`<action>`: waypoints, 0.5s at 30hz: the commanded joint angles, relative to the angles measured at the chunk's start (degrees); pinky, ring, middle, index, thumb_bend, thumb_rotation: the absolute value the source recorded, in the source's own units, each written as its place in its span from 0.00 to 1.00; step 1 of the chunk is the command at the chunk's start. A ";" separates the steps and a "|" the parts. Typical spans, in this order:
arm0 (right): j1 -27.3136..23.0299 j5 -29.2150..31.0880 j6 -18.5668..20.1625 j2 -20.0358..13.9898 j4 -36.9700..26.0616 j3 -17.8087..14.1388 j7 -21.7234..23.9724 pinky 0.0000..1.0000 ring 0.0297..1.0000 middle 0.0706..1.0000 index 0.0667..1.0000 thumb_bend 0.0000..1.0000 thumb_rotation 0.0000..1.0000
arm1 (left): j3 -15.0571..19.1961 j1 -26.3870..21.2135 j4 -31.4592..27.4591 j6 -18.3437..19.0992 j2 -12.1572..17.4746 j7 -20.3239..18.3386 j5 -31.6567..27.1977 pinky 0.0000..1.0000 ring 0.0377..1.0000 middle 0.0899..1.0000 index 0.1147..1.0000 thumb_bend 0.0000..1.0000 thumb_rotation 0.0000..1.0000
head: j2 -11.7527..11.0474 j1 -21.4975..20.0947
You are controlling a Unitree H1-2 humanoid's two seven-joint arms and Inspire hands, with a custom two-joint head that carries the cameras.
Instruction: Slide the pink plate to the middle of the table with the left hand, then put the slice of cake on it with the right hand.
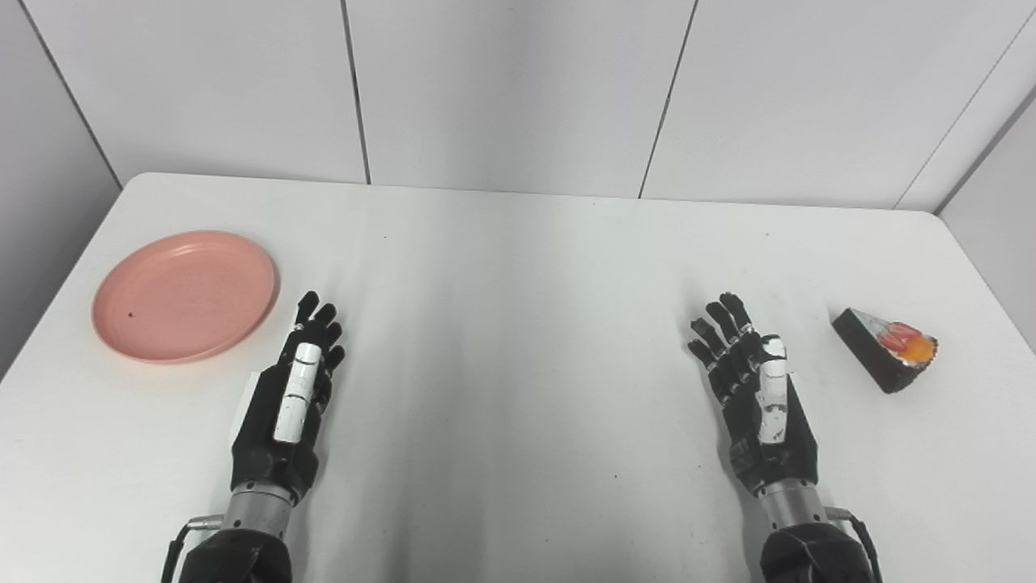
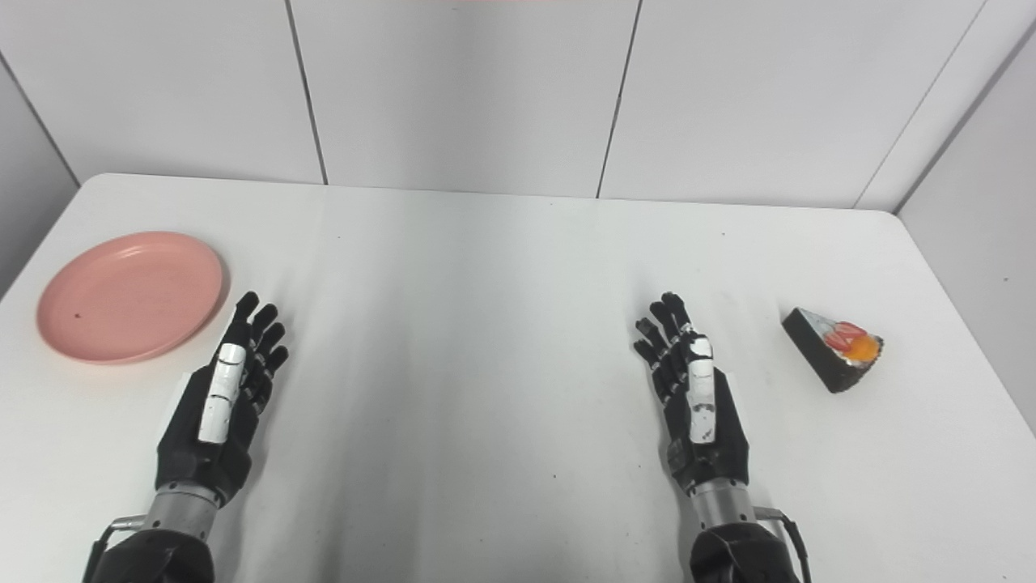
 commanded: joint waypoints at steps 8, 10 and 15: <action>-0.77 0.37 -0.63 -0.46 -0.63 -0.09 0.40 0.93 0.91 0.93 0.93 0.89 0.96 | -0.43 -0.78 0.27 -2.99 0.07 -0.66 0.33 1.00 0.99 1.00 1.00 0.83 0.84 | -1.47 0.98; -1.11 0.61 -1.94 -0.99 1.26 -0.22 1.32 0.94 0.92 0.95 0.94 0.88 0.98 | -0.81 -1.01 1.86 -4.32 -0.20 -0.63 1.04 1.00 0.99 1.00 1.00 0.83 0.85 | -3.06 2.74; -1.88 2.64 -3.96 -1.82 5.42 -1.59 3.13 0.96 0.93 0.95 0.95 0.87 0.97 | -1.90 -1.60 5.74 -7.71 -1.35 -0.25 2.36 1.00 0.99 1.00 1.00 0.81 0.84 | -5.66 6.97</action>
